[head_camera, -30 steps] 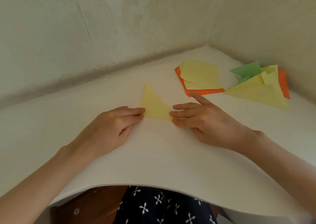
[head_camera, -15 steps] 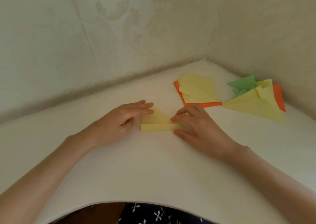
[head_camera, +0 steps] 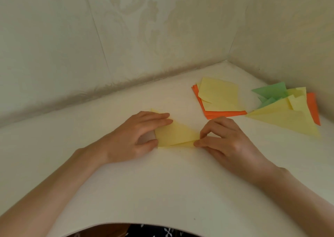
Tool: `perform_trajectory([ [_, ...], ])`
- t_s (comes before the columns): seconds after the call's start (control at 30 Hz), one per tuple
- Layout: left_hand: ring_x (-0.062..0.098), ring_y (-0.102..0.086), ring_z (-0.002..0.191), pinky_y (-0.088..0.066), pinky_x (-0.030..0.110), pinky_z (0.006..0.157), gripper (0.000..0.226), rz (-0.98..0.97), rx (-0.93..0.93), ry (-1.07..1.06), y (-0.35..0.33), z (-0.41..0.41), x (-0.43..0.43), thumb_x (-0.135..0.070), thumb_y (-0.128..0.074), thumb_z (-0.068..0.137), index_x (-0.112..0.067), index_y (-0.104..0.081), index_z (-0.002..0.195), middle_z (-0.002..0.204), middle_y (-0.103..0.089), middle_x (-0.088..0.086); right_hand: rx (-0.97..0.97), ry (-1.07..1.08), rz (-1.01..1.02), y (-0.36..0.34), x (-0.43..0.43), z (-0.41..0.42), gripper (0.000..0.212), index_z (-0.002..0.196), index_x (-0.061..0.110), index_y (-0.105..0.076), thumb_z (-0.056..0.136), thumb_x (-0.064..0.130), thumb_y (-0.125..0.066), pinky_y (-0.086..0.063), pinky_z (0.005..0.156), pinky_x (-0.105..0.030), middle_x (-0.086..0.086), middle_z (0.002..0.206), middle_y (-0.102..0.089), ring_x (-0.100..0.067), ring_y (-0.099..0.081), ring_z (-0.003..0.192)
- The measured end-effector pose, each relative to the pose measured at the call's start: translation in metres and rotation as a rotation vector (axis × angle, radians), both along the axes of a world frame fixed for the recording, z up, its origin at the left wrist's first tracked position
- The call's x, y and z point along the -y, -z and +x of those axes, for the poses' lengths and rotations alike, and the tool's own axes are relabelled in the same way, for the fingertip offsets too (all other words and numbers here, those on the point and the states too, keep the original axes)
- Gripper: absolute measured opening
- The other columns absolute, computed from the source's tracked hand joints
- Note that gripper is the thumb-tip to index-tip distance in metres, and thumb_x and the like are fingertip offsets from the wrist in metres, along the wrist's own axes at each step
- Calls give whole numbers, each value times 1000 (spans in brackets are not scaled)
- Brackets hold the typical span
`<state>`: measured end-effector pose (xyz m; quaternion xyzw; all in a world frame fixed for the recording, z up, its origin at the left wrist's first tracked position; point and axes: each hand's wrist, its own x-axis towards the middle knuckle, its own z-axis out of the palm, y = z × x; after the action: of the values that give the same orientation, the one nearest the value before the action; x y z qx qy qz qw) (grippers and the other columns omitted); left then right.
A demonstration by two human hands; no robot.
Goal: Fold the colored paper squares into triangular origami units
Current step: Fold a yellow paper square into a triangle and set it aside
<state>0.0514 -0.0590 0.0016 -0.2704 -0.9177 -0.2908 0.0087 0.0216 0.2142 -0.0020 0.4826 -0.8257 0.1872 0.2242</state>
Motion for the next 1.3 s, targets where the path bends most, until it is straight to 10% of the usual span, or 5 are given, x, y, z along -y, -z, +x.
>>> perform_trajectory([
  [0.23, -27, 6, 127, 5, 6, 108, 83, -169, 69, 10, -5, -1, -4, -93, -27, 63, -52, -12, 134, 137, -5, -42, -52, 12, -13, 0, -1, 2, 19, 85, 14, -75, 88, 13, -57, -37, 74, -29, -5, 87, -62, -21, -48, 88],
  [0.8, -9, -22, 132, -11, 13, 111, 63, -7, -5, 14, -3, 1, -2, -66, -49, 76, -42, -36, 133, 142, -34, -24, 106, 42, -113, -1, -2, -1, 24, 87, 14, -76, 89, 22, -54, -38, 73, -27, -4, 82, -59, -15, -44, 82],
  [0.97, 3, -50, 110, -34, 11, 97, 47, 50, -163, -24, -4, 0, -4, -44, -45, 90, -12, -65, 118, 119, -59, -12, 117, 23, -120, -1, -2, -1, 25, 87, 14, -76, 90, 22, -53, -38, 74, -25, -4, 83, -59, -15, -44, 83],
  [1.13, 4, -49, 69, -34, 15, 63, 29, 167, -119, -259, -5, -1, -10, -46, -44, 94, -24, -56, 82, 70, -53, -10, 116, -40, -77, -1, -1, -1, 25, 90, 14, -76, 92, 22, -52, -40, 74, -27, -3, 88, -62, -18, -47, 85],
  [1.3, -1, -49, 107, -37, 19, 80, 32, 214, -23, -387, -6, 1, -24, -30, -51, 95, -26, -50, 126, 107, -58, -8, 78, -99, -37, 1, 0, -1, 24, 92, 10, -75, 92, 16, -51, -44, 75, -32, -1, 90, -66, -18, -50, 88],
])
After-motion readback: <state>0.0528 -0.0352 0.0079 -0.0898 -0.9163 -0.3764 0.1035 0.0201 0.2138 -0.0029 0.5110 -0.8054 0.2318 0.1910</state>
